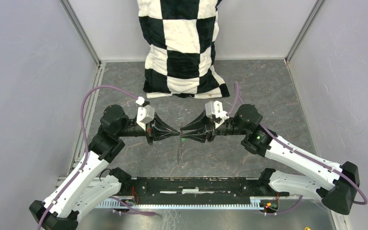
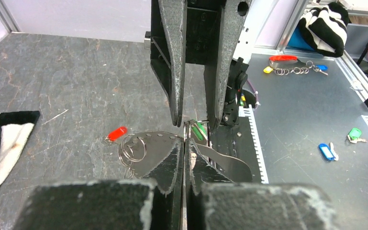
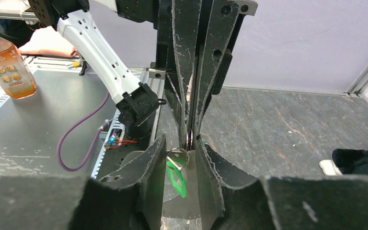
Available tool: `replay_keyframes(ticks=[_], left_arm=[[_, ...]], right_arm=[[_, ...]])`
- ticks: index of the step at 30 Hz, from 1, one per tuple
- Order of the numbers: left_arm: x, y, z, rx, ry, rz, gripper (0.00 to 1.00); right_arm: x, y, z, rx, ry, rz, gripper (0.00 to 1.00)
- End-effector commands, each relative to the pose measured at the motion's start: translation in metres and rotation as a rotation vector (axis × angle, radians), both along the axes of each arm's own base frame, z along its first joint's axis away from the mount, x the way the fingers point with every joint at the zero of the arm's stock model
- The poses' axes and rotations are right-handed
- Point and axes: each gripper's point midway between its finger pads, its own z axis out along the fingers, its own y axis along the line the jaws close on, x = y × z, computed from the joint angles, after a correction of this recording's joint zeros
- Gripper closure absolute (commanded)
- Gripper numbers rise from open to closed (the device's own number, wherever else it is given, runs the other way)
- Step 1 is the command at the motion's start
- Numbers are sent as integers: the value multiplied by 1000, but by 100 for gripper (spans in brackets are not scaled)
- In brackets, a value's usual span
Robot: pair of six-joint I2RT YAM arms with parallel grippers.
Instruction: Put the keys on the keyring
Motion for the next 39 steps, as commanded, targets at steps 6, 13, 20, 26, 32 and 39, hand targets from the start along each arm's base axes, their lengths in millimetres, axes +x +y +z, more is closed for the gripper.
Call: replay_keyframes(ticks=[6, 13, 20, 26, 32, 39], left_arm=[[-1, 2, -5, 16, -48, -3, 98], [-1, 4, -2, 17, -75, 7, 98], [-1, 4, -1, 18, -80, 4, 98], [-2, 3, 1, 15, -84, -1, 98], [-5, 4, -12, 58, -90, -40, 96], [2, 14, -58, 272, -194, -94, 60]], right_arm=[[7, 6, 22, 30, -33, -4, 70], [7, 9, 8, -24, -35, 13, 69], [10, 7, 2, -52, -58, -7, 80], [18, 7, -9, -103, -62, -35, 89], [25, 11, -11, -150, -64, -47, 100], [33, 10, -27, -265, -33, -71, 99]])
